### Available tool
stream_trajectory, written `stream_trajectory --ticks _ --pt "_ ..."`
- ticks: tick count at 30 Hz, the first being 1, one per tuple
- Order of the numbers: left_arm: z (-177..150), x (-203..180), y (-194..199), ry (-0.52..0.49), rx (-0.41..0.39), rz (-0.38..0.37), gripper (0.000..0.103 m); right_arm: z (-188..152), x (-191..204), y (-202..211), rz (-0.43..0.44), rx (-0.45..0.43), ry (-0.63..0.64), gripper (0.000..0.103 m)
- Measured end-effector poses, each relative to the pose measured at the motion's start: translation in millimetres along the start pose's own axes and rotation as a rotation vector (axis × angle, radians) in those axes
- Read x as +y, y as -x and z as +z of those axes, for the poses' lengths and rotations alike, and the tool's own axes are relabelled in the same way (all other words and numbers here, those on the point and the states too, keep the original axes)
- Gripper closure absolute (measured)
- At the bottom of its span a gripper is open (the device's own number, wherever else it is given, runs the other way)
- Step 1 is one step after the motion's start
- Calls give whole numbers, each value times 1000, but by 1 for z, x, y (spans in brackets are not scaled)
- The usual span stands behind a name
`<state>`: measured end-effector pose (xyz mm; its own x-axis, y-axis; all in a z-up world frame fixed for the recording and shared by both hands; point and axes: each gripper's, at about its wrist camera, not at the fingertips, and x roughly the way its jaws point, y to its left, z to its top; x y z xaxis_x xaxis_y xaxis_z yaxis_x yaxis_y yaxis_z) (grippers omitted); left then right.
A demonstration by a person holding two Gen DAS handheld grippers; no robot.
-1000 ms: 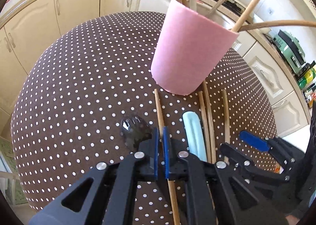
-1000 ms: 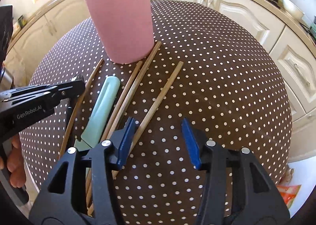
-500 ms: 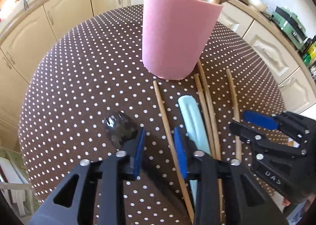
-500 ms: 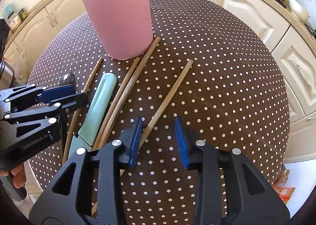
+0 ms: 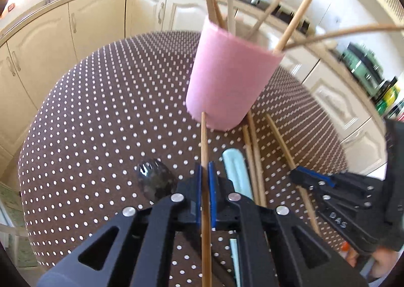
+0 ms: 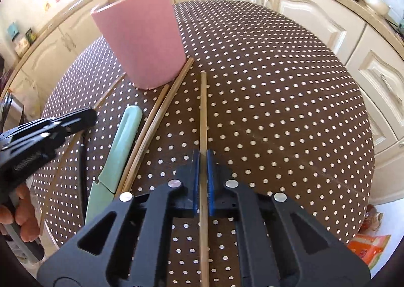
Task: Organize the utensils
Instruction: 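Lift both held chopsticks up and carry them over the pink cup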
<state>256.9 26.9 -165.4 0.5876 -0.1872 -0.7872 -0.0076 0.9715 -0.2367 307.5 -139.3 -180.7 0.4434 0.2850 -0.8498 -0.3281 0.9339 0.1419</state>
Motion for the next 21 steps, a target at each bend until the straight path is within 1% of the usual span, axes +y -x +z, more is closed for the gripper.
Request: stream_trajectory --ticks 2,4,8,11,14,17,21 --pt "1 3 11 2 -34 -20 98 -2 -3 6 28 -39 -17 97" --pt "-1 8 21 5 -65 -52 98 -4 -6 11 51 -59 -32 97" --pt "-4 11 27 19 -59 -92 98 -9 -10 20 55 -105 -52 97" --pt "-15 10 24 36 -41 -92 98 -15 -7 26 56 -120 -57 97" --pt "-22 11 27 40 -54 -118 98 -19 -8 30 61 -134 -64 97" --pt "-27 10 37 48 -127 -175 98 -26 -10 38 95 -164 -87 97" --pt "-29 13 56 61 -248 -198 98 -30 -4 49 128 -196 -70 97"
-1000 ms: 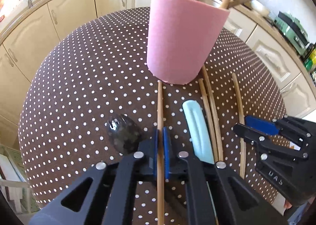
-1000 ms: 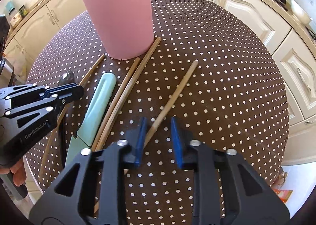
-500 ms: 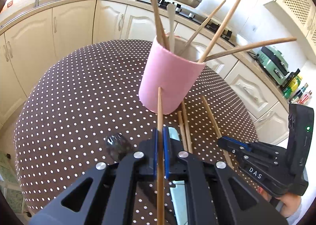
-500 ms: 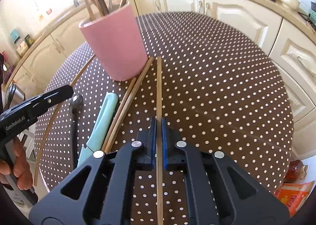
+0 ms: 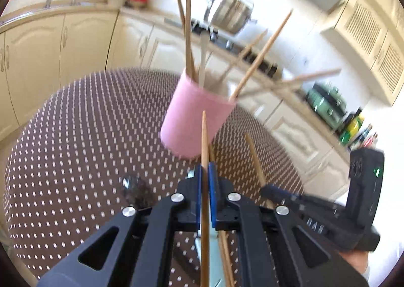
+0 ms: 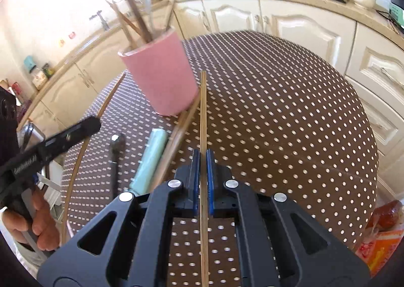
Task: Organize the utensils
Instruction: 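Lift both held chopsticks up and carry them over the pink cup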
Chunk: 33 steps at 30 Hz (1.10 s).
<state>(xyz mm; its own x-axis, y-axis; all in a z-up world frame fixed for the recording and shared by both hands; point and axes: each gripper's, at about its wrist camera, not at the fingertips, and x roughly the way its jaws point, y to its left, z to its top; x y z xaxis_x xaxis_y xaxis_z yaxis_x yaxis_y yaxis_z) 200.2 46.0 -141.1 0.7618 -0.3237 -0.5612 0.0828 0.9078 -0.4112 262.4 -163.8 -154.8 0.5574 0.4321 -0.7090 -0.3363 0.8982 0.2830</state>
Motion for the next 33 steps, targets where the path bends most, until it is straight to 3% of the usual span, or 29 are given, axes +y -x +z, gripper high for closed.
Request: stream_trajectory --ticks 2,5,12,17,25,33 --pt "7 -6 11 -22 -77 10 98 0 5 3 6 -5 10 97" --pt "19 -16 18 -54 -128 -21 98 3 9 6 18 -17 18 97" --pt "26 -17 -25 -89 -1 85 98 16 11 13 20 -78 15 97" --pt "28 -14 -26 -84 12 59 97 23 12 26 35 -156 8 97" --pt "50 -30 1 -113 -157 0 98 48 19 63 37 -377 12 97" --pt "86 -48 26 -128 -372 -13 98 86 18 64 21 -542 0 97"
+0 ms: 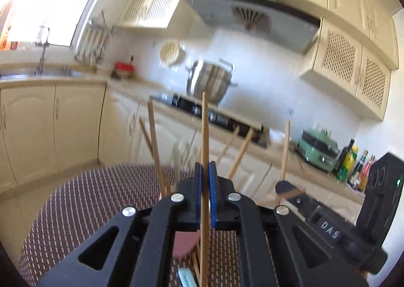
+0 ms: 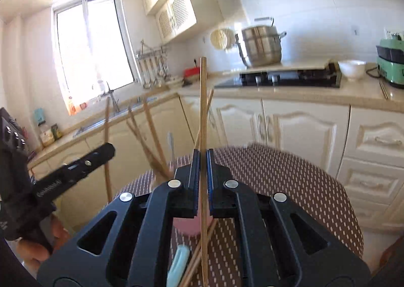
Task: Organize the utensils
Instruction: 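Lift both held chopsticks up and carry them over the pink cup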
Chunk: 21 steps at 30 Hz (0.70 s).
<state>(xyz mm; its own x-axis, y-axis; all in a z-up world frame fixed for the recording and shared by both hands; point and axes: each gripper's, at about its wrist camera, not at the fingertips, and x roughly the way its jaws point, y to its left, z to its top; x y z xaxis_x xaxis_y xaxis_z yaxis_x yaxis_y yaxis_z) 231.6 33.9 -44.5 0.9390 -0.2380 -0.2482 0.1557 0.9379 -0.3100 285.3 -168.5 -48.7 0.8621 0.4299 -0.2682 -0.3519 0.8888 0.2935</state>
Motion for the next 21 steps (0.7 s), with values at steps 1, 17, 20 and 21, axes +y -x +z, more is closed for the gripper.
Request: stream_trajectory --ticks 1,17,20,21 --pt "5 -1 -2 -5 -22 4 98 2 -1 -1 -3 -13 2 97" --pt "36 -17 -36 -69 -290 34 97 45 0 -23 15 -315 -35 97" --pt "36 -17 -40 -78 -308 37 97 47 2 -24 24 -347 -34 97" --pt "36 -18 -41 -81 -313 39 97 47 4 -25 27 -353 -31 97"
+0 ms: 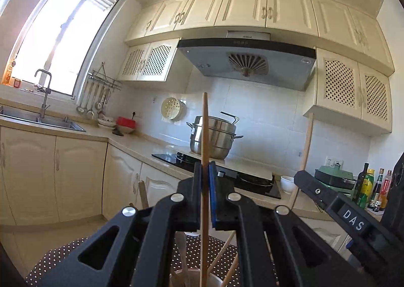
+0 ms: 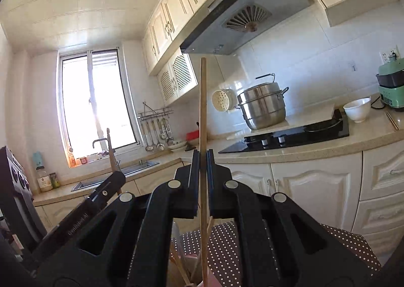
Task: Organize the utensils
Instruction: 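Lift both held chopsticks up and carry them over the pink cup, then lower both chopsticks into the pink cup and open both tools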
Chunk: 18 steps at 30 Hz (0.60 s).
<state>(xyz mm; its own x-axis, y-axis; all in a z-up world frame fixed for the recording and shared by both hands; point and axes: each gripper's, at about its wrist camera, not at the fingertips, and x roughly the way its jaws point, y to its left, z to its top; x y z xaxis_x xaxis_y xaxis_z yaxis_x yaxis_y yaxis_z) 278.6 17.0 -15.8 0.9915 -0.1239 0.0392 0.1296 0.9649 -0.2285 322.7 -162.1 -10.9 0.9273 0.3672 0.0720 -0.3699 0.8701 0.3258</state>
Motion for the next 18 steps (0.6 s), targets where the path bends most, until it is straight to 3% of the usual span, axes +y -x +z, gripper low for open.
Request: stream_trajectory --ticks 5,16,18 --pt "-3 -3 -4 -32 -20 10 97 -3 6 -3 19 -25 13 97" --pt "-16 3 -15 -23 66 11 96 -13 20 -5 43 -20 46 97" --pt "-16 5 -15 -10 87 3 91 -14 22 -5 47 -17 56 97"
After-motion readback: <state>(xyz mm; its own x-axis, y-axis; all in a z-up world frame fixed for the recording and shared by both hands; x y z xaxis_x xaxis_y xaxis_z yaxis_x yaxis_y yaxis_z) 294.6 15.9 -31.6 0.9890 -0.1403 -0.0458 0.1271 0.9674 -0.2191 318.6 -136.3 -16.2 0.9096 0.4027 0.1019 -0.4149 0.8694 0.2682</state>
